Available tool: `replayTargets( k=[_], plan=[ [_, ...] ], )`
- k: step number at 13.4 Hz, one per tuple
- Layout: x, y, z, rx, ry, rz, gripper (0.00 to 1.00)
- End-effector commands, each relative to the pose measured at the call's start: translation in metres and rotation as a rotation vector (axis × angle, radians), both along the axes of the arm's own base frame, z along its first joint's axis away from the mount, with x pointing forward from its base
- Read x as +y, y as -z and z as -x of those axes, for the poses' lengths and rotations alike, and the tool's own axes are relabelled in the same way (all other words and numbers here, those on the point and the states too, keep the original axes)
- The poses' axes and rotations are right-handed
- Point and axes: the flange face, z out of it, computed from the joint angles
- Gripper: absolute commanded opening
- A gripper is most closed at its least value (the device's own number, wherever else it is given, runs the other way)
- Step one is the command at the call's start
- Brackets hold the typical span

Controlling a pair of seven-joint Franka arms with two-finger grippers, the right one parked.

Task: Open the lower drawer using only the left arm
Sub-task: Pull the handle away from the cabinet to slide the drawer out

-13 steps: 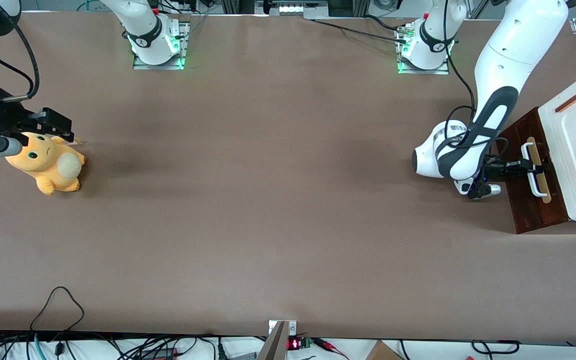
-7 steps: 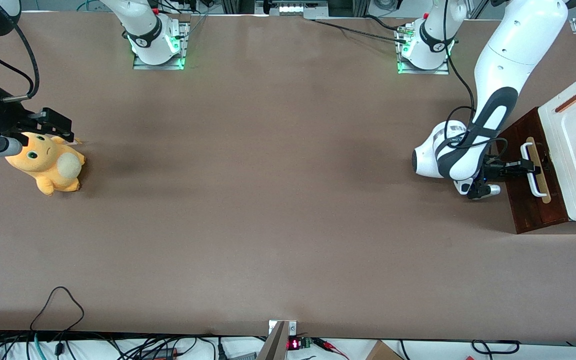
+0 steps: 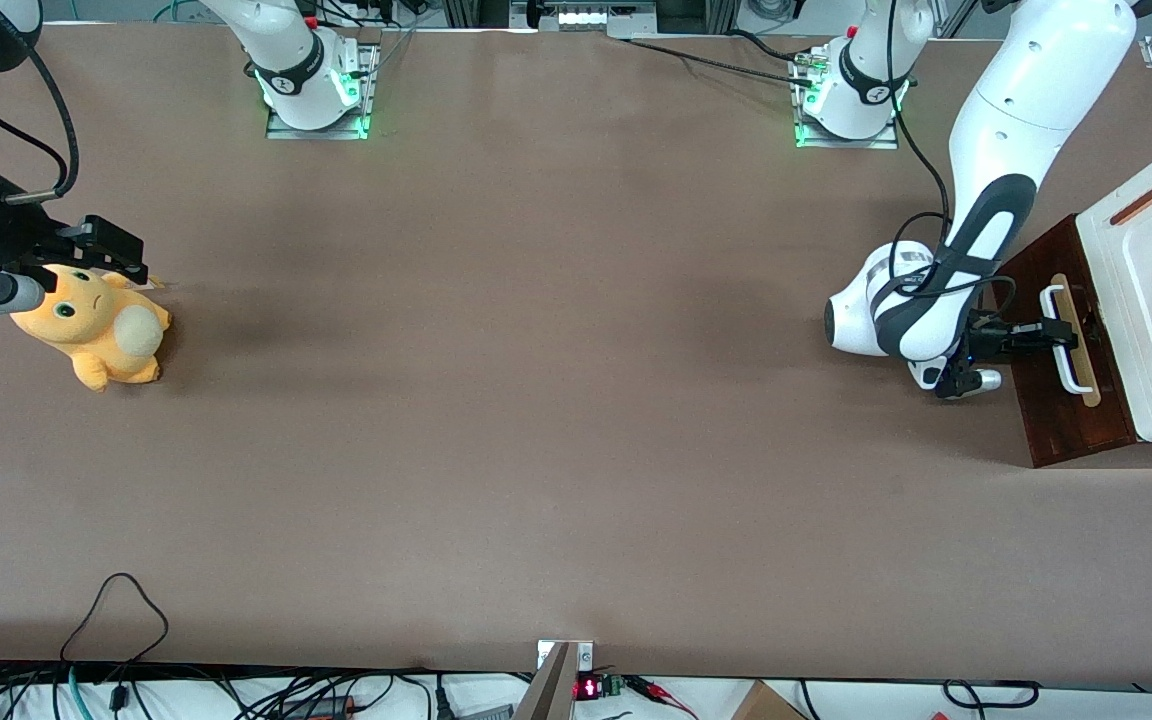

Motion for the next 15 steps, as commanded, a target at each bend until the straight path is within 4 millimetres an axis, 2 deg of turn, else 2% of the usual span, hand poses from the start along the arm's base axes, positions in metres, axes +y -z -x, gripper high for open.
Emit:
replayTargets(
  k=[1, 5, 10, 15],
  plan=[
    [-0.009, 0.001, -0.007, 0.031, 0.035, 0.003, 0.04],
    [-0.025, 0.002, -0.006, 0.034, 0.060, 0.006, 0.06],
    [-0.076, 0.001, -0.004, 0.024, 0.128, 0.038, 0.06],
    [-0.108, 0.001, 0.001, 0.030, 0.162, 0.066, 0.08]
  ],
)
